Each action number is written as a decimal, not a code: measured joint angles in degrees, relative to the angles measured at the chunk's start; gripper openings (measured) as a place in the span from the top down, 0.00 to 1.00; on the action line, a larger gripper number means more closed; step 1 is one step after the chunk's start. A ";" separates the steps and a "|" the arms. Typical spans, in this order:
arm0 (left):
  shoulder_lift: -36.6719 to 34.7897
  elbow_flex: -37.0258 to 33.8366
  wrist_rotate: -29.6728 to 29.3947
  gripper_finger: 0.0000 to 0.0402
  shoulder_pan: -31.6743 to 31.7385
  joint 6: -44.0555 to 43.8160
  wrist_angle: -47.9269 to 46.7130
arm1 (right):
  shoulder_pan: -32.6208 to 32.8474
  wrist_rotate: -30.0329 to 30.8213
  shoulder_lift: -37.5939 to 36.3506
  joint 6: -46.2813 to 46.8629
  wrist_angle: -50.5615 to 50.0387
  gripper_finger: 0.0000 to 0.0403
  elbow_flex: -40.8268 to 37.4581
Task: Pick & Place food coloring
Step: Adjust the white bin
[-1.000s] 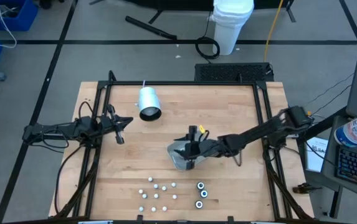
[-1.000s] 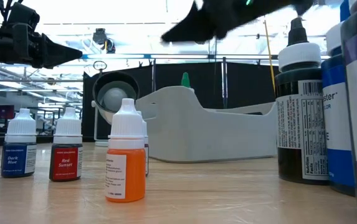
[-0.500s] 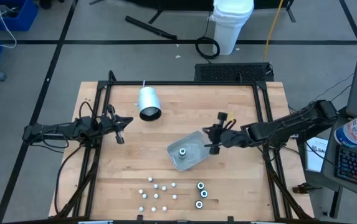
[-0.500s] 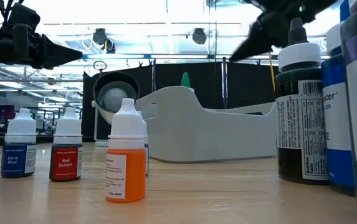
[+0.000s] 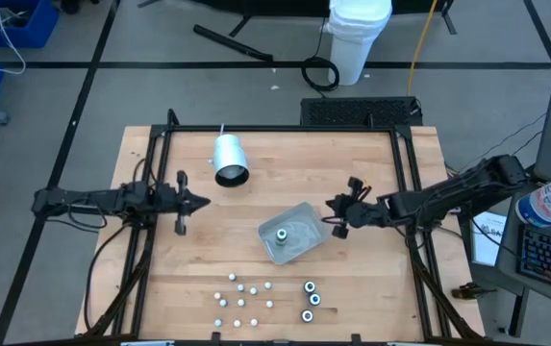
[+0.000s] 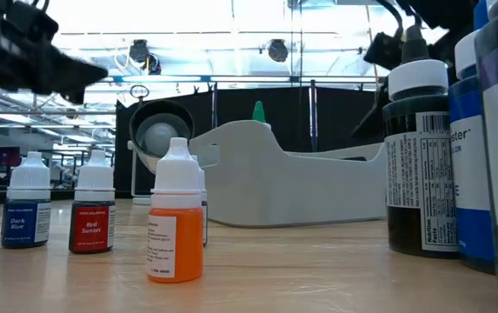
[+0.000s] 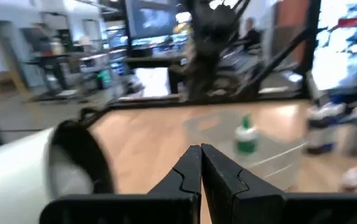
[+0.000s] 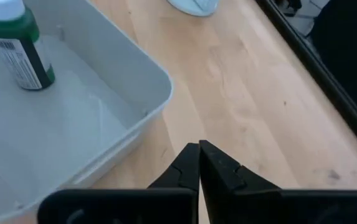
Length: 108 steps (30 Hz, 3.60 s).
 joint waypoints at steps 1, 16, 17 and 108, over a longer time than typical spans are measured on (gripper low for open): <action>1.08 0.78 0.05 0.95 -0.68 -1.32 0.72 | -0.02 0.02 0.00 0.83 0.86 1.00 -0.87; 42.93 4.22 -4.50 0.95 -13.85 -15.08 29.57 | 0.08 2.89 0.00 9.30 3.82 1.00 -9.62; 46.27 5.22 -4.50 0.95 -14.71 -15.43 31.59 | 0.39 2.85 0.00 9.57 4.45 1.00 -9.94; 82.04 34.58 -12.90 0.95 -6.41 -15.09 8.27 | 10.81 -6.17 19.41 15.53 37.10 1.00 -12.73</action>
